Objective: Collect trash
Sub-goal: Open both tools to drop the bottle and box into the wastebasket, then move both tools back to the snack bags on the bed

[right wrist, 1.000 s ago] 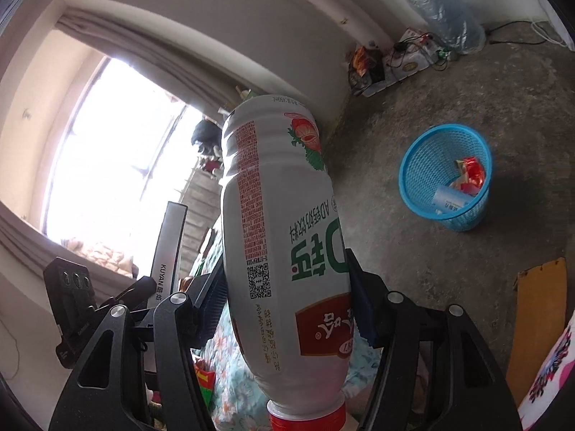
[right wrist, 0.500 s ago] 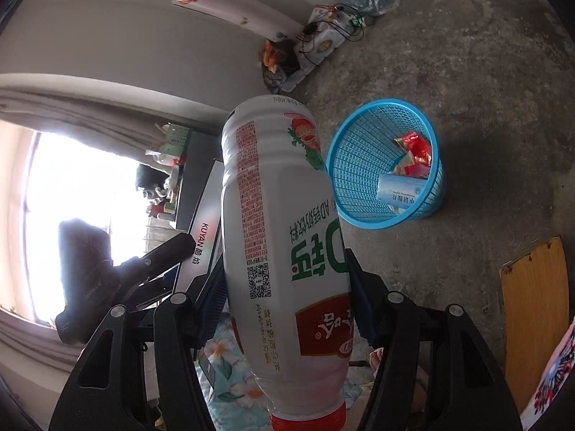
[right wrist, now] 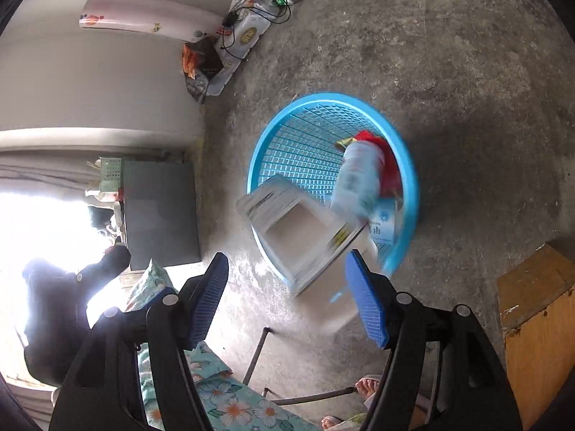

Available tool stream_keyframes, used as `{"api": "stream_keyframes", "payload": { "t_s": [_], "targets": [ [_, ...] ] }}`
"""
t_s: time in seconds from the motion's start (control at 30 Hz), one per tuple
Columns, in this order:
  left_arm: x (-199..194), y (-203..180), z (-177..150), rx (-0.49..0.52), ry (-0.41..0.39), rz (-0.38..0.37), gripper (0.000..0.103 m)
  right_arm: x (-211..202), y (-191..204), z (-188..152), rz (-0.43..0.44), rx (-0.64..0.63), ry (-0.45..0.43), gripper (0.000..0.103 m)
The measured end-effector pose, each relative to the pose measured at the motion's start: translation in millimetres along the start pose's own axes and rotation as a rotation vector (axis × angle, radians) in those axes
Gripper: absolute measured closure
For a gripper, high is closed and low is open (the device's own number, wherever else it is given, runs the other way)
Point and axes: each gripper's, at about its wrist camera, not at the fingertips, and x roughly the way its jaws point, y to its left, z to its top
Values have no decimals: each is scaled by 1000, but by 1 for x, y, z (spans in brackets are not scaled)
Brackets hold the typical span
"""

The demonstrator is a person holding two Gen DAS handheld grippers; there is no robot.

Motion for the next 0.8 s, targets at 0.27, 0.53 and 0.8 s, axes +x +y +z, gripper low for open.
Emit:
{"api": "stream_keyframes", "payload": {
  "t_s": [0.27, 0.53, 0.8],
  "targets": [
    [-63, -5, -31, 83, -104, -77, 18, -47, -5, -34, -48, -76, -101, 37],
    [-205, 6, -94, 226, -283, -146, 18, -102, 62, -92, -175, -410, -248, 24],
    [-394, 100, -228, 165, -596, -46, 18, -142, 158, -172, -155, -784, -367, 7]
  ]
}}
